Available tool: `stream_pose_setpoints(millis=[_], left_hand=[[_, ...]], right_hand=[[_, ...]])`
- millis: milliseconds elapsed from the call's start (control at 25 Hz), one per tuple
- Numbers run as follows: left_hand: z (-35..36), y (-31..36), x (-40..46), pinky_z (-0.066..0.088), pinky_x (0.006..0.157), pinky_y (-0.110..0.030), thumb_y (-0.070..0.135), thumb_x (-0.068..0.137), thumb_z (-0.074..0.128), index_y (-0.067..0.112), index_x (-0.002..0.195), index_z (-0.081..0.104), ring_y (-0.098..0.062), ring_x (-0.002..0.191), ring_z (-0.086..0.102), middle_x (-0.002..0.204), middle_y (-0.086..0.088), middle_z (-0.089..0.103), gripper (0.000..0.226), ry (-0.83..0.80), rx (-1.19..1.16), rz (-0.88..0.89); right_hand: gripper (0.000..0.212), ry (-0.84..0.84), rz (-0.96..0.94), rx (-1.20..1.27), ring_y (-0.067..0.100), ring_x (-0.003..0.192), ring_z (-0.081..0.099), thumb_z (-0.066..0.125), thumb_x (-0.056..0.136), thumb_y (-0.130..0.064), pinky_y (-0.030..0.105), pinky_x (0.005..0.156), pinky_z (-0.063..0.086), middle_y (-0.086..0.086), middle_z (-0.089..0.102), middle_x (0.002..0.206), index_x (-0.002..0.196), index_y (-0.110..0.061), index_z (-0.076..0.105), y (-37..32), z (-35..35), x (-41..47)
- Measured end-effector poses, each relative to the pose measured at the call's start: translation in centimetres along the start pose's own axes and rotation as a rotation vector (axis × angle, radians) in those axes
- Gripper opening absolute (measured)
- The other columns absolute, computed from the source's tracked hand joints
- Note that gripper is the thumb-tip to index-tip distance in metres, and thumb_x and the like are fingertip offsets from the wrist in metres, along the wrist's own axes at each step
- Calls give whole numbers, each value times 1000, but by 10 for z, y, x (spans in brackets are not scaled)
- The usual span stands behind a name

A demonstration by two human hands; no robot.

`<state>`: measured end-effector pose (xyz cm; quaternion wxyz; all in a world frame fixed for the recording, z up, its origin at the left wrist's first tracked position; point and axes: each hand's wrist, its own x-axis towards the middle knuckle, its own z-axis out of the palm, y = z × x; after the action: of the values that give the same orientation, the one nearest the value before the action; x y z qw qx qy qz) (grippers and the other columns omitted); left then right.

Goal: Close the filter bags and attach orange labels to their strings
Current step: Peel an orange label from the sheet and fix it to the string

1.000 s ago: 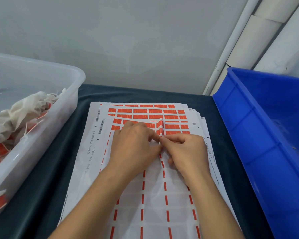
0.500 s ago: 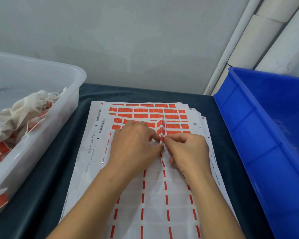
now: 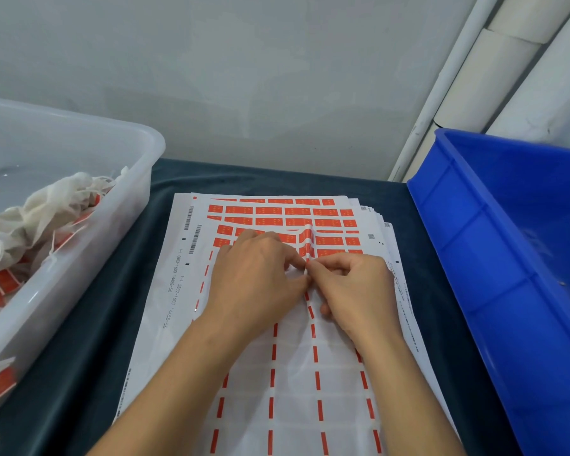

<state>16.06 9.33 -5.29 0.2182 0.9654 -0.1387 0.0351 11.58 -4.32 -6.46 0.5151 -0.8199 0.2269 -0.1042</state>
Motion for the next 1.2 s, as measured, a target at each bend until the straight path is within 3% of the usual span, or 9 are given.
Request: stream_pose_setpoints(millis=[360, 480, 600, 760, 840, 1040, 1120, 1200], left_hand=[[-2, -4, 5, 58, 97, -39, 65, 88, 69, 42, 113, 78, -11, 101, 58, 117, 17, 70, 35, -57, 12, 4], [-6, -7, 7, 59, 95, -38, 64, 87, 70, 43, 112, 77, -11, 100, 58, 116, 17, 70, 34, -82, 31, 14], [-17, -16, 7, 59, 94, -37, 65, 87, 69, 46, 116, 73, -12, 103, 58, 122, 17, 67, 35, -137, 74, -8], [-27, -28, 1, 52, 106, -44, 70, 91, 59, 51, 127, 66, -14, 127, 51, 139, 17, 58, 41, -218, 134, -13], [-32, -32, -1, 51, 108, -45, 72, 92, 54, 52, 130, 63, -14, 129, 49, 142, 16, 55, 44, -252, 154, -8], [-39, -38, -5, 49, 109, -47, 74, 97, 40, 53, 138, 57, -14, 132, 47, 145, 16, 52, 49, -290, 207, -5], [-43, -38, -8, 54, 103, -41, 67, 100, 45, 55, 140, 54, -10, 123, 55, 139, 17, 57, 43, -273, 116, -4], [-48, -41, -17, 61, 82, -26, 59, 101, 52, 55, 142, 49, -4, 95, 66, 115, 22, 63, 41, -204, -75, -55]], right_hand=[[19, 1, -42, -106, 4, 50, 67, 66, 99, -30, 5, 42, 41, -11, 70, 66, 81, -28, 70, -4, 1, -1], [20, 29, 7, -82, 7, 48, 67, 63, 99, -26, 9, 43, 45, -8, 70, 66, 80, -26, 69, -3, 0, 2], [22, 6, 93, 37, 9, 44, 64, 59, 98, -25, 20, 48, 50, -6, 70, 64, 80, -21, 71, -1, -5, 5], [26, -1, 160, 153, 5, 40, 57, 57, 98, -26, 17, 42, 45, -5, 68, 58, 80, -15, 72, -1, -15, 10], [26, -2, 201, 236, 4, 41, 55, 57, 97, -22, 18, 41, 44, -3, 67, 59, 78, -9, 71, -1, -21, 13], [20, -144, 292, 702, 6, 45, 46, 59, 100, -17, 17, 37, 32, 4, 67, 72, 86, -6, 69, 3, -44, 14], [19, -171, 267, 815, 7, 47, 47, 59, 104, -20, 17, 36, 33, 6, 66, 75, 96, -5, 69, 6, -50, 13], [13, -163, 246, 838, 9, 52, 54, 60, 104, -18, 18, 39, 40, 9, 69, 80, 107, -9, 69, 6, -50, 12]])
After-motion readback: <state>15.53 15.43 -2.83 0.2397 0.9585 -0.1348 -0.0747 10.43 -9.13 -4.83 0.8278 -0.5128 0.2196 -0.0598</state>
